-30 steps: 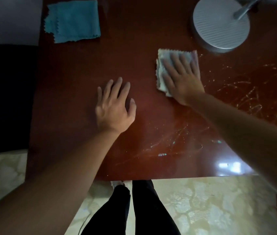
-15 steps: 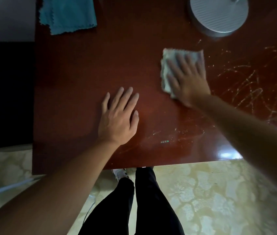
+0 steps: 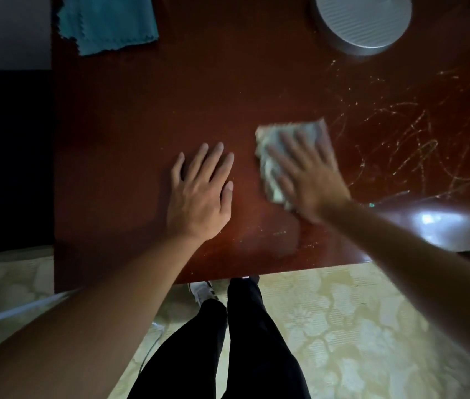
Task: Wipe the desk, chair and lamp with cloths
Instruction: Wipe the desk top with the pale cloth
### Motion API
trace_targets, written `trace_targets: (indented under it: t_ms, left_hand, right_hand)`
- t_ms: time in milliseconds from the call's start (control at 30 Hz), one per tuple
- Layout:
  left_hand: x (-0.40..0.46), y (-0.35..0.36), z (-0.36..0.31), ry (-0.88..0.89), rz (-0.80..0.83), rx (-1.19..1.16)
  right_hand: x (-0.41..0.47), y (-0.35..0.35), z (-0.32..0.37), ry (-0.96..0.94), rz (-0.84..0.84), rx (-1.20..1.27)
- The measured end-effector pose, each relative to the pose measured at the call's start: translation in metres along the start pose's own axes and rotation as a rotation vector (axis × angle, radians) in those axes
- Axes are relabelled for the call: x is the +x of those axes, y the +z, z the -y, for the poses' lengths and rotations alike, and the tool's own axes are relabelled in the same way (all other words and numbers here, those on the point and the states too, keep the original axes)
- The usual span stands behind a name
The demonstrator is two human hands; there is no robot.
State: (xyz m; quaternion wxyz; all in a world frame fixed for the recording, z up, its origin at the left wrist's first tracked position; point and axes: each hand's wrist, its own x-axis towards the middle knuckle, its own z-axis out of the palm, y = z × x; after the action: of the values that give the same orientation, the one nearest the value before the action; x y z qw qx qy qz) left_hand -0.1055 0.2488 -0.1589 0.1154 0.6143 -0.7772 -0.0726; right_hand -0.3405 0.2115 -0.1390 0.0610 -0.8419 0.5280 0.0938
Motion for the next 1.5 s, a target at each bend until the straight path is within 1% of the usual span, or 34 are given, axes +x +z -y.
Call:
trace_targets:
  t_ms: [67, 133, 167, 233, 300, 367, 433, 467, 500, 600, 633, 700, 733, 767, 833, 867, 933, 967, 1000, 1033, 1133, 1167, 1233, 1267, 1300, 1367, 1433, 1467, 1500]
  left_hand:
    - [0.000, 0.000, 0.000, 0.005, -0.007, 0.014]
    - [0.000, 0.001, -0.001, 0.008, -0.009, 0.014]
    - [0.000, 0.001, -0.001, 0.008, -0.012, 0.009]
    - [-0.001, 0.002, -0.001, 0.010, -0.025, 0.003]
    - [-0.002, 0.002, 0.001, 0.008, -0.034, 0.013]
    - [-0.001, -0.001, 0.000, 0.008, -0.034, 0.015]
    - [-0.001, -0.004, 0.000, 0.003, -0.019, -0.014]
    - [0.001, -0.006, 0.000, 0.003, 0.005, -0.036]
    - [0.000, -0.008, 0.000, -0.009, 0.025, -0.048]
    - [-0.009, -0.018, 0.006, -0.049, 0.033, 0.016]
    - [-0.011, -0.020, 0.008, -0.058, 0.029, 0.027]
    - [-0.026, -0.028, 0.022, -0.107, -0.007, 0.052]
    - [-0.034, -0.030, 0.032, -0.144, -0.028, 0.062]
    - [-0.043, -0.032, 0.042, -0.180, -0.045, 0.073]
    - [-0.063, -0.031, 0.058, -0.243, -0.057, 0.087]
    - [-0.070, -0.029, 0.062, -0.265, -0.058, 0.092]
    - [-0.077, -0.025, 0.065, -0.289, -0.061, 0.098]
    - [-0.077, -0.024, 0.066, -0.294, -0.068, 0.093]
    - [-0.076, -0.023, 0.066, -0.295, -0.078, 0.088]
    - [-0.076, -0.023, 0.067, -0.299, -0.088, 0.083]
    - [-0.079, -0.022, 0.066, -0.293, -0.111, 0.060]
    - [-0.079, -0.021, 0.066, -0.289, -0.118, 0.054]
    - [-0.079, -0.021, 0.067, -0.291, -0.118, 0.051]
    - [-0.079, -0.021, 0.067, -0.302, -0.112, 0.054]
    - [-0.079, -0.022, 0.066, -0.315, -0.105, 0.065]
    - [-0.077, -0.025, 0.064, -0.329, -0.080, 0.084]
    - [-0.077, -0.026, 0.062, -0.330, -0.071, 0.076]
    - [-0.078, -0.026, 0.061, -0.334, -0.076, 0.071]
    - [-0.077, -0.026, 0.061, -0.336, -0.079, 0.068]
  right_hand:
    - [0.035, -0.006, -0.021, 0.210, -0.050, 0.057]
    - [0.044, -0.007, -0.010, 0.303, -0.084, 0.094]
    - [0.037, -0.002, 0.006, 0.293, -0.096, 0.071]
    - [-0.003, 0.009, 0.049, 0.170, -0.104, 0.033]
    - [-0.052, 0.020, 0.083, 0.050, -0.074, 0.054]
    - [-0.075, 0.025, 0.086, -0.036, -0.025, 0.085]
    - [-0.061, 0.017, 0.068, -0.129, 0.019, 0.076]
    - [-0.044, 0.012, 0.055, -0.134, 0.029, 0.075]
    - [-0.024, 0.006, 0.041, -0.101, 0.016, 0.075]
    - [0.047, -0.010, 0.009, 0.047, -0.014, 0.084]
    - [0.064, -0.015, 0.006, 0.094, -0.025, 0.098]
    - [0.075, -0.015, 0.033, 0.126, -0.063, 0.125]
    - [0.069, -0.012, 0.054, 0.092, -0.088, 0.119]
    - [0.055, -0.007, 0.076, 0.020, -0.107, 0.100]
    - [0.008, 0.005, 0.112, -0.173, -0.104, 0.078]
    - [-0.015, 0.011, 0.119, -0.241, -0.087, 0.085]
    - [-0.033, 0.015, 0.111, -0.352, -0.042, 0.077]
    - [-0.025, 0.012, 0.101, -0.400, -0.021, 0.054]
    - [-0.009, 0.009, 0.091, -0.409, -0.034, 0.030]
    - [0.013, 0.004, 0.080, -0.375, -0.058, 0.015]
    - [0.089, -0.014, 0.041, -0.099, -0.087, 0.045]
    - [0.103, -0.018, 0.039, -0.043, -0.091, 0.066]
    - [0.095, -0.014, 0.064, 0.004, -0.118, 0.057]
    - [0.073, -0.008, 0.085, -0.038, -0.148, 0.037]
    - [0.042, 0.000, 0.107, -0.120, -0.154, 0.040]
    - [-0.022, 0.010, 0.138, -0.298, -0.094, 0.094]
    - [-0.044, 0.011, 0.136, -0.412, -0.011, 0.104]
    - [-0.034, 0.008, 0.123, -0.436, -0.004, 0.080]
    - [-0.016, 0.005, 0.106, -0.407, -0.037, 0.053]
